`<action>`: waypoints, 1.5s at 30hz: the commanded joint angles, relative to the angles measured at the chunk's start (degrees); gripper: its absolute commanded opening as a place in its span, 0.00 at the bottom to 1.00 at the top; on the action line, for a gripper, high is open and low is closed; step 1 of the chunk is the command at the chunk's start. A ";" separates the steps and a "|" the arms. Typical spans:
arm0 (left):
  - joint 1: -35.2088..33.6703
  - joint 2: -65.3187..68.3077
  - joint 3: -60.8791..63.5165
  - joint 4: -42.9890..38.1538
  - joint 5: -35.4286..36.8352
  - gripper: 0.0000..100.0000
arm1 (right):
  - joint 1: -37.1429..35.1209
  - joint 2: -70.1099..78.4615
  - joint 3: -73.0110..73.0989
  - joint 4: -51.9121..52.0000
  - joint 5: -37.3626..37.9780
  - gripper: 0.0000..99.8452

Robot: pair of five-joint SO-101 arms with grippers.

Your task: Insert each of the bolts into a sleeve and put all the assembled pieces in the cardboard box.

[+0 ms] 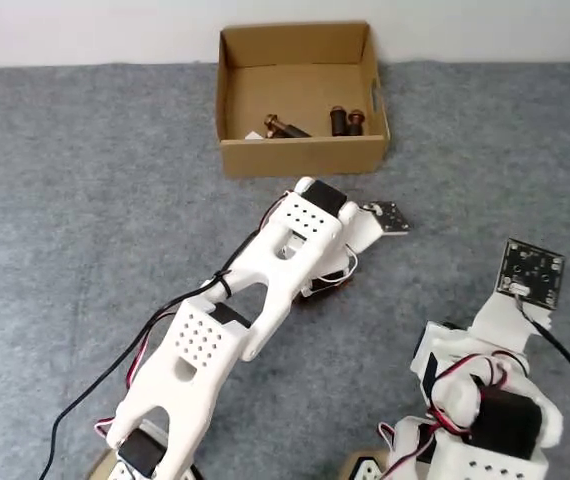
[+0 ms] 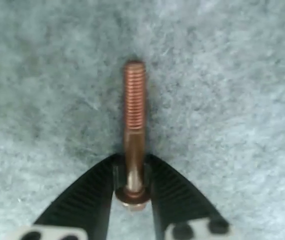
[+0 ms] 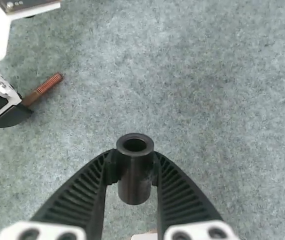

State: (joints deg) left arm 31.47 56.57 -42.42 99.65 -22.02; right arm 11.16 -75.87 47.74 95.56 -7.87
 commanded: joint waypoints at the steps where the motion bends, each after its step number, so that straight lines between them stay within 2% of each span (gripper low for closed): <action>1: 0.18 -2.90 -0.13 0.79 -0.18 0.00 | 0.57 0.22 -0.26 -0.92 0.53 0.01; 3: 0.44 -5.98 0.31 0.79 1.49 0.00 | 0.57 0.22 -0.26 -0.92 0.53 0.01; 8: 0.26 -13.89 4.18 0.88 14.42 0.00 | 0.57 0.22 -0.26 -0.92 0.53 0.01; 14: -0.18 -24.00 15.52 0.88 27.60 0.00 | 0.57 -0.04 -0.26 -0.92 0.53 0.01; 18: -5.63 -28.48 19.30 0.70 36.13 0.00 | 0.57 -0.22 -0.26 -0.92 0.53 0.01; 22: -13.80 -29.80 19.65 0.70 41.85 0.00 | 0.57 -0.22 -0.26 -0.92 0.53 0.01; 28: -25.05 -30.15 19.56 0.70 55.56 0.00 | 0.66 -0.31 -0.26 -0.92 0.53 0.01; 35: -28.75 -30.07 20.97 0.79 59.25 0.00 | 0.66 -0.31 -0.26 -0.92 0.53 0.01; 41: -28.75 -30.07 20.88 0.70 81.49 0.00 | 0.66 -0.31 -0.26 -0.92 0.53 0.01; 45: -28.75 -30.07 20.97 0.70 93.10 0.00 | 0.66 -0.31 -0.26 -0.92 0.53 0.01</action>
State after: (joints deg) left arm 3.08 30.64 -20.88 99.03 62.73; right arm 11.16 -76.04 47.74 95.56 -7.87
